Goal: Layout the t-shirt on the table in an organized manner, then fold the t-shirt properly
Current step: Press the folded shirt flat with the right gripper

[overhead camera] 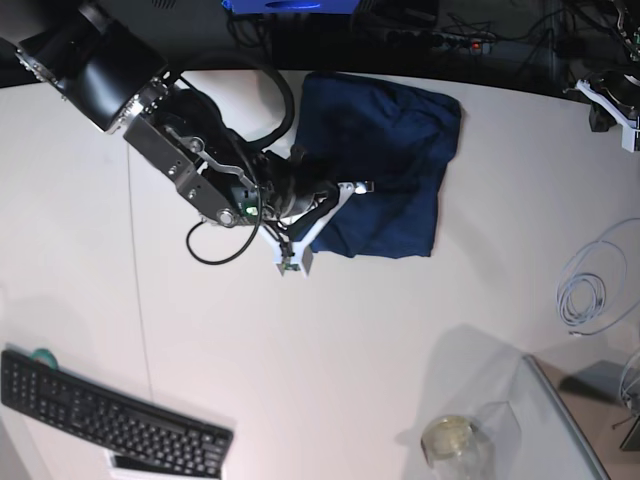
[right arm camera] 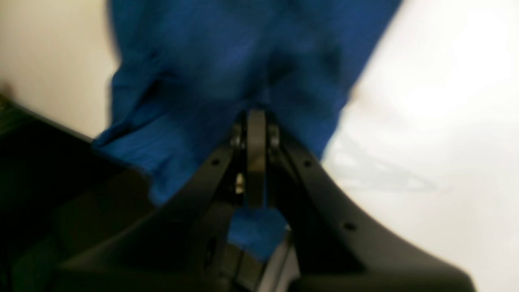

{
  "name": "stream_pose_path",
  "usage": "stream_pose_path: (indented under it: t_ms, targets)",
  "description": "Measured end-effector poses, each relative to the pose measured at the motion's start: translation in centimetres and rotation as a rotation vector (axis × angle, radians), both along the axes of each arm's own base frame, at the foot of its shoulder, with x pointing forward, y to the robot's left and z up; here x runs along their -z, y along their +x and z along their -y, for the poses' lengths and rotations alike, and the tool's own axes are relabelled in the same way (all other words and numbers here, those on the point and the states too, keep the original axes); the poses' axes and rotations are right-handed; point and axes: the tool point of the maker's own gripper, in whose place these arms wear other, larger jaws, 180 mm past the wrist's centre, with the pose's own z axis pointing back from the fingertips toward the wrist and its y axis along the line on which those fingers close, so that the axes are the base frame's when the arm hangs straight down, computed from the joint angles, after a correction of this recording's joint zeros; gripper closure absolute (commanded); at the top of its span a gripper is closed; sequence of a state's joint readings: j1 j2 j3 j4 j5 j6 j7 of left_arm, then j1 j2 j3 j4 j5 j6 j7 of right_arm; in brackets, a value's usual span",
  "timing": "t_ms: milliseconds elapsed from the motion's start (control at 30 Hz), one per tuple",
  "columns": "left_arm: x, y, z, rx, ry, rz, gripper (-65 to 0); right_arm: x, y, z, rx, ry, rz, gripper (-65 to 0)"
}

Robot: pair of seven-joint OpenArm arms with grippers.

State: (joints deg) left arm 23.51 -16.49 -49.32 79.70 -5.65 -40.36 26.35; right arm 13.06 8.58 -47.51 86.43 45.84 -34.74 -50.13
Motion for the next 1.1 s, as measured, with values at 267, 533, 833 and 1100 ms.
stream_pose_path:
  t_ms: [267, 533, 833, 1100]
  targets:
    - [0.1, 0.0, 0.1, 0.0, -0.002, 0.0, 0.0, 4.4, 0.8, 2.4, 0.013, -0.084, 0.017, 0.0]
    - [0.1, 0.0, 0.1, 0.0, -0.002, 0.0, 0.0, 3.0, 0.7, -1.8, -0.016, -0.01, 0.017, 0.0]
    - [0.1, 0.0, 0.1, 0.0, -0.002, 0.0, 0.0, 2.7, 1.9, 0.6, 0.053, -0.067, 0.011, 0.0]
    - [0.0, 0.6, 0.2, 0.003, -0.001, 0.008, 0.0, 0.0, 0.6, -4.0, 0.008, 0.043, -0.017, 0.0]
